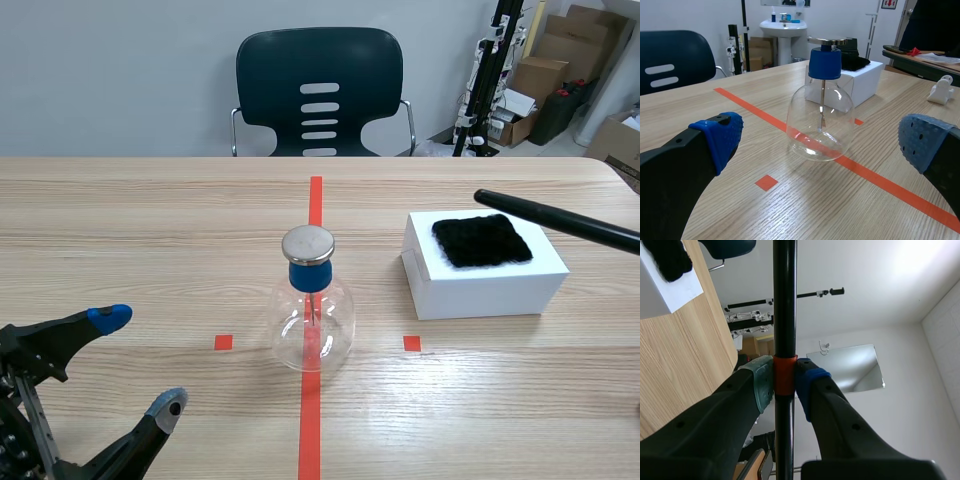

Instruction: Do the electroscope experiment. rub the rod on the fur

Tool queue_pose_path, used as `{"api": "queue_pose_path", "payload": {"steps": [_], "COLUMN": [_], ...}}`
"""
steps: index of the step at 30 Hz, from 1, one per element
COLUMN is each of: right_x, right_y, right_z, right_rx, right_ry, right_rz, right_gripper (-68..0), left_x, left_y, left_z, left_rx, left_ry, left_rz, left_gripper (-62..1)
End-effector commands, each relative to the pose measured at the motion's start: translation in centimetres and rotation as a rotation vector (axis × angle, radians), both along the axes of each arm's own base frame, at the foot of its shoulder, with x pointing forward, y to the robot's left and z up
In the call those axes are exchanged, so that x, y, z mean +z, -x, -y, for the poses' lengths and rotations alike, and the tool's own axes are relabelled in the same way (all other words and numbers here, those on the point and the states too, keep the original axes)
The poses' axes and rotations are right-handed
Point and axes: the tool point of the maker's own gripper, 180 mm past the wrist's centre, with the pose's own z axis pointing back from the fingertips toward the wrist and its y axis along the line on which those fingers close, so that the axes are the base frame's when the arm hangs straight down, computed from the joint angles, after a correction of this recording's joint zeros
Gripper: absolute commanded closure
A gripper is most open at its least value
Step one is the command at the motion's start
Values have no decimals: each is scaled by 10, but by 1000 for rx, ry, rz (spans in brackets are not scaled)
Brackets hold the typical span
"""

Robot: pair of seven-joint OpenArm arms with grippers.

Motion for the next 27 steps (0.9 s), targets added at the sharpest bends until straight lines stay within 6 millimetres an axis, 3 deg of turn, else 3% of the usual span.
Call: {"api": "queue_pose_path", "payload": {"steps": [1,16,19,27], "right_x": [8,12,19,33], "right_y": [-3,-9,-23,-85], "right_z": [4,10,23,58], "right_rx": [-9,-18,-48,-116], "right_ry": [7,39,61,137], "right_rz": [32,42,55,23], "right_gripper": [-6,-4,-4,-4], "left_x": [10,10,10,10], "left_y": [-4,-4,-4,-4], "left_z": [-3,-3,-3,-3], "left_rx": [2,2,2,2], "left_ry": [20,20,20,20], "left_rz": [31,31,31,31], "left_gripper": [-623,-623,-623,-623]}}
